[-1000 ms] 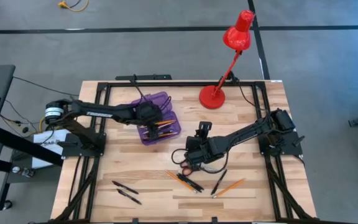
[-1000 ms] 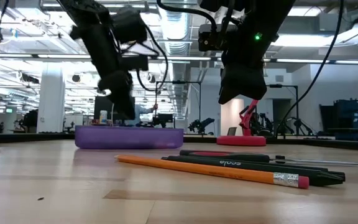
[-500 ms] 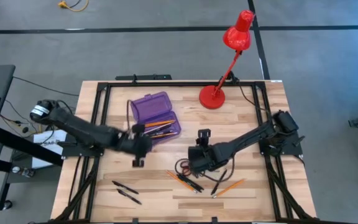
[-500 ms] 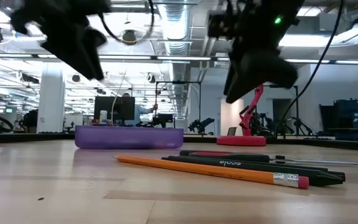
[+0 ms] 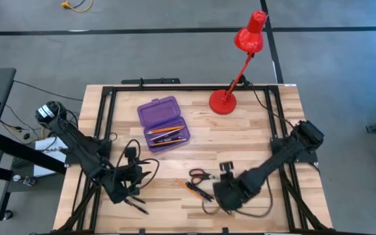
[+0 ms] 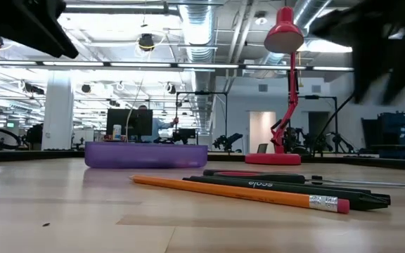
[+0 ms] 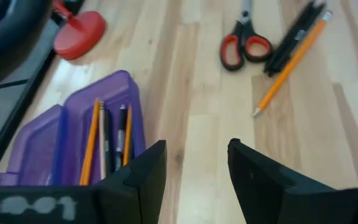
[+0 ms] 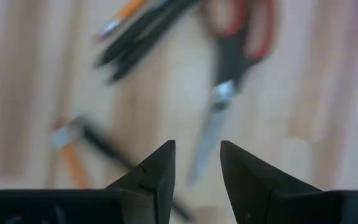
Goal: Pick & place school supplies into a supply box
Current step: Put the yellow pencil into the purple supply box
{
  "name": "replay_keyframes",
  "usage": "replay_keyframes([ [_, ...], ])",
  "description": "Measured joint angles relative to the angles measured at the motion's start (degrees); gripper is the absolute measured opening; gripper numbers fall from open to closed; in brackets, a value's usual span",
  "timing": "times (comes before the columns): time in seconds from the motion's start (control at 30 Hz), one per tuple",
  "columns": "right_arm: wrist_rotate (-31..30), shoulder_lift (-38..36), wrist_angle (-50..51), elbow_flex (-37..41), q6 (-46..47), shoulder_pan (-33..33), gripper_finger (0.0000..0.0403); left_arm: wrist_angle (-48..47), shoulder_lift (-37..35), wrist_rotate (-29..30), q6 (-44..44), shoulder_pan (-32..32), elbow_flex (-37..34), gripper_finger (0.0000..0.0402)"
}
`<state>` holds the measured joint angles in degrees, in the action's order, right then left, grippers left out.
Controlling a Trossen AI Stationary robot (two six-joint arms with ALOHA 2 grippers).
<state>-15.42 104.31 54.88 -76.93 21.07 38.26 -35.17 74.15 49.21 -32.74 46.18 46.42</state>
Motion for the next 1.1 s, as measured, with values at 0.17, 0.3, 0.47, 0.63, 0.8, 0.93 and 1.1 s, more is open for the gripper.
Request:
replay_keyframes([
  [0.17,1.08,-0.02,1.42,0.02,6.10,5.51,0.0121,0.23,0.00,2.41,-2.37,1.24,-0.16,0.0158],
  [0.3,0.46,0.62,-0.46,1.04,9.16,8.98,0.0121,0.65,0.00,3.36,-3.30,1.17,-0.18,0.0158],
  [0.47,0.84,4.06,-4.62,3.98,9.00,10.99,0.0121,3.56,0.00,5.09,-1.99,1.18,-0.20,0.0157],
  [0.63,0.96,7.18,-5.77,4.15,8.90,10.62,0.0121,4.69,0.00,5.34,-0.73,1.15,-0.20,0.0157],
  [0.8,3.15,8.62,-8.37,4.13,7.50,10.08,0.0121,4.70,0.00,6.09,-0.73,1.13,-0.20,0.0157],
  [0.93,3.56,8.55,-8.29,4.11,7.49,9.99,0.0121,4.69,0.00,6.13,-0.73,1.08,-0.20,0.0157],
  [1.1,5.01,8.77,-9.48,4.28,7.42,9.32,0.0121,4.69,0.00,6.12,-0.73,1.09,-0.20,0.0157],
])
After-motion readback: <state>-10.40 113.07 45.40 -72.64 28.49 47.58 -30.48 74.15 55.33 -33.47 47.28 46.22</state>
